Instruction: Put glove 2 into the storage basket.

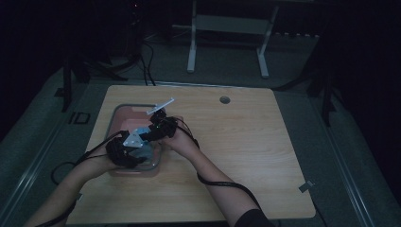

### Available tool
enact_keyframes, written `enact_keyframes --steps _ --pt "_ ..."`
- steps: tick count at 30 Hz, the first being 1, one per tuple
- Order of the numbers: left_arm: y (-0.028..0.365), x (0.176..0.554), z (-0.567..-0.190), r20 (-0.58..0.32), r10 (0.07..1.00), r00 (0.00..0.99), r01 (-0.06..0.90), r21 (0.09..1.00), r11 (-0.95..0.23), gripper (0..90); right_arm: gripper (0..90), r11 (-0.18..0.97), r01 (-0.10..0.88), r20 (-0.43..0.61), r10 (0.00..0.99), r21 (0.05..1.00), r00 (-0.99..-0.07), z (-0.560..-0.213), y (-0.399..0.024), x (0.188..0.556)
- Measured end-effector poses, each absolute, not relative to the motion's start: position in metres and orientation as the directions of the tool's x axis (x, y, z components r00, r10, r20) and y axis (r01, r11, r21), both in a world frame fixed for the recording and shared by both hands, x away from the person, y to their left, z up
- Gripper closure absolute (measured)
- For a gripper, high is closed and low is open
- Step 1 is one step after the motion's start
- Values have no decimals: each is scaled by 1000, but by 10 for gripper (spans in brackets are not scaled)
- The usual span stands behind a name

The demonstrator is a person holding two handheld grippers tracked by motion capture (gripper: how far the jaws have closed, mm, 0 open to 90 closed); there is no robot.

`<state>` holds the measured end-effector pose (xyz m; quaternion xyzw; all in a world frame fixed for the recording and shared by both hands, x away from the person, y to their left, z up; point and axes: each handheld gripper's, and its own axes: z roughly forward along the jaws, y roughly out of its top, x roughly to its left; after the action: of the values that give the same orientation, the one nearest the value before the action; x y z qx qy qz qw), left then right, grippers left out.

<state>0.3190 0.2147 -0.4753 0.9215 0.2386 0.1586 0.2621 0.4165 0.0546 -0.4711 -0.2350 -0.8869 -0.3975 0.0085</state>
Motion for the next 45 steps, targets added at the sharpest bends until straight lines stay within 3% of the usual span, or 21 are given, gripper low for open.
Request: enact_keyframes --steps 6,9,21,45 --pt "214 318 -460 102 592 799 419 612 -671 126 284 555 404 220 368 727 -903 -458 34 410" --pt "209 318 -456 90 610 787 429 631 -646 82 213 550 396 230 348 735 -909 -453 22 407" --pt "167 306 -449 106 598 794 376 688 -621 46 155 565 328 159 328 757 -931 -455 -16 397" --pt "85 292 -465 88 460 883 278 692 -666 46 147 577 393 160 412 716 -897 -486 -101 390"
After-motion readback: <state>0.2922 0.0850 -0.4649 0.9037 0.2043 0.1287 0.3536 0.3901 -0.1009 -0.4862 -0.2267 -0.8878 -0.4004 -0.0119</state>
